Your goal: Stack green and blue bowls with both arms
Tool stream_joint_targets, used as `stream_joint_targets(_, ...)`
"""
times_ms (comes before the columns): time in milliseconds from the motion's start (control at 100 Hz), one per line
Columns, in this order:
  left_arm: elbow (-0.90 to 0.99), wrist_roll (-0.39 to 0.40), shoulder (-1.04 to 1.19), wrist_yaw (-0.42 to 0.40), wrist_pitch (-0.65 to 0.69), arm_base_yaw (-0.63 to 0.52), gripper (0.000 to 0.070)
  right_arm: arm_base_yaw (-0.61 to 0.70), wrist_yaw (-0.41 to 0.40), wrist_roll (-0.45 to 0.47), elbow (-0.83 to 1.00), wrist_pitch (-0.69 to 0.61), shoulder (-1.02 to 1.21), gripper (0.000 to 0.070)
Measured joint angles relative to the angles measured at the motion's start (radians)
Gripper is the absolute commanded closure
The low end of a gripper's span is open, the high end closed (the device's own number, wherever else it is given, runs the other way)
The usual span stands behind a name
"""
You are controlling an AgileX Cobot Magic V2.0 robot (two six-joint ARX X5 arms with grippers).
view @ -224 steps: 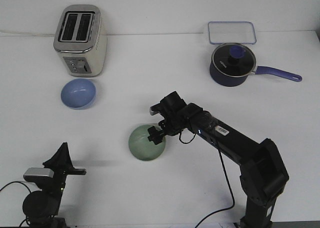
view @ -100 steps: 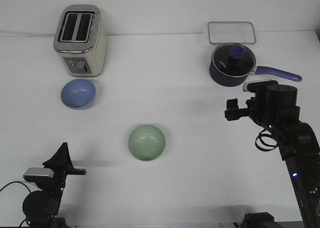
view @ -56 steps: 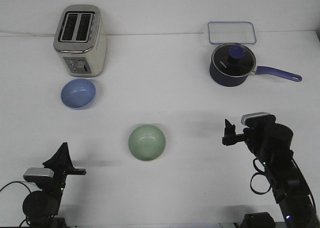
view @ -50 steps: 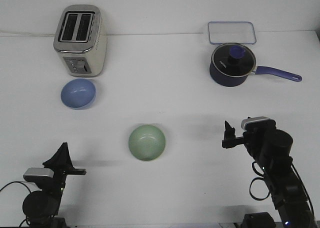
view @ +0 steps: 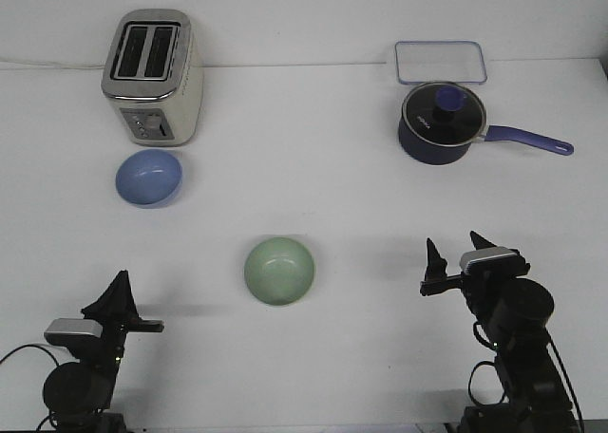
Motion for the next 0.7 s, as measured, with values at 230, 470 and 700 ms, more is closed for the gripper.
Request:
stream_joint_targets(230, 0.0, 0.0, 0.0, 0.0, 0.0, 0.0, 0.0689, 0.0, 0.0, 0.0, 0.0, 0.03, 0.0, 0.0143)
stream_joint_targets(470, 0.0, 0.0, 0.0, 0.0, 0.0, 0.0, 0.0689, 0.0, 0.0, 0.0, 0.0, 0.038, 0.0, 0.0143)
stream_joint_targets(700, 0.0, 0.0, 0.0, 0.0, 0.0, 0.0, 0.0689, 0.0, 0.0, 0.0, 0.0, 0.04, 0.0, 0.0143)
